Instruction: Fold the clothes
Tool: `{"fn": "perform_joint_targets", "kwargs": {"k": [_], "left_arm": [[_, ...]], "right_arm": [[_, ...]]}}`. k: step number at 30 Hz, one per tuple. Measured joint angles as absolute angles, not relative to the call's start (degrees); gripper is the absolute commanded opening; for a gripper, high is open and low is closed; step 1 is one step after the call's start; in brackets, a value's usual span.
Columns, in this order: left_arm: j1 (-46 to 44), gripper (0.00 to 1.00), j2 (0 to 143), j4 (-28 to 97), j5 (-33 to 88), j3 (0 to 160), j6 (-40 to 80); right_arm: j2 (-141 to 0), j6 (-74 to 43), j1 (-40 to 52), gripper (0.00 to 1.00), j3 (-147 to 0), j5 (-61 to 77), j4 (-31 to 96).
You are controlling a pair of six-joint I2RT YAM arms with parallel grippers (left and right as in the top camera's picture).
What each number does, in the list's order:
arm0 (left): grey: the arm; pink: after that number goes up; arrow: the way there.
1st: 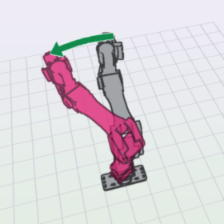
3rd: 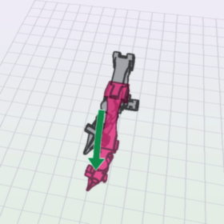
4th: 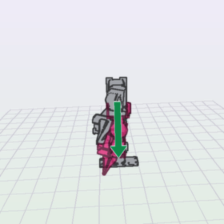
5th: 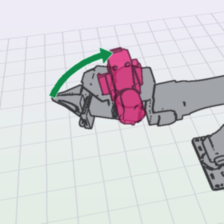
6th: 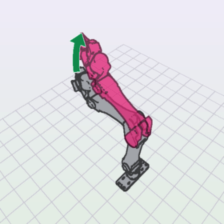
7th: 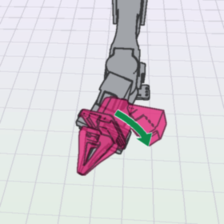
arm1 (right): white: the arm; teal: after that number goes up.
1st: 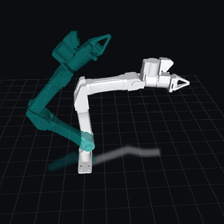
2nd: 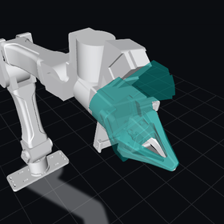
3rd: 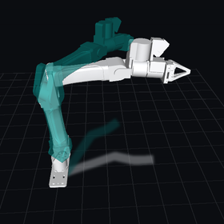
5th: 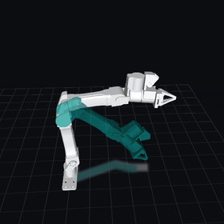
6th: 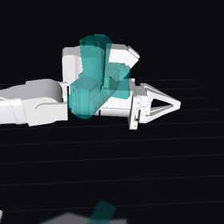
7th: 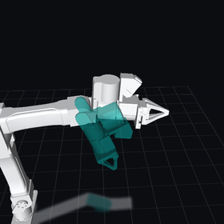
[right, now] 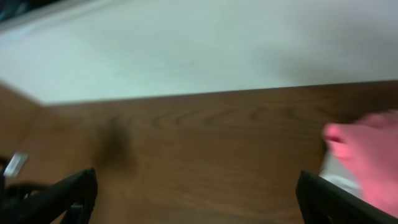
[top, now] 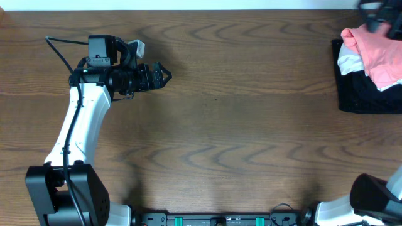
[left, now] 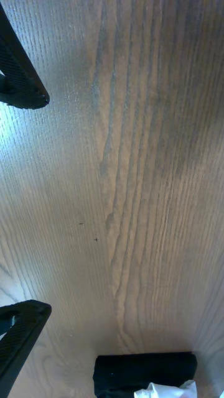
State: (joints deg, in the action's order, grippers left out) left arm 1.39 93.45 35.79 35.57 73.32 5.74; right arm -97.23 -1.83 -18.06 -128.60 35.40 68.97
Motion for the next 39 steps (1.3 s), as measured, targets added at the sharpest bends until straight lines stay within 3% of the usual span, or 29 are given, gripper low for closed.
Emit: {"fn": "perform_joint_targets", "kwargs": {"k": [7, 24, 39], "left_arm": [[1.4, 0.98, 93.4, 35.8, 35.6, 73.3, 5.7], [1.5, 0.98, 92.8, 35.8, 35.5, 73.3, 5.7], [1.7, 0.98, 62.1, 34.2, 28.3, 73.1, 5.5]], "right_arm": [[-98.1, -0.3, -10.3, 0.99, -128.5, 28.8, 70.4], [-98.1, 0.3, -9.9, 0.99, -128.5, 25.6, 71.3], [-98.1, 0.3, -9.9, 0.99, -128.5, 25.6, 71.3]]}}
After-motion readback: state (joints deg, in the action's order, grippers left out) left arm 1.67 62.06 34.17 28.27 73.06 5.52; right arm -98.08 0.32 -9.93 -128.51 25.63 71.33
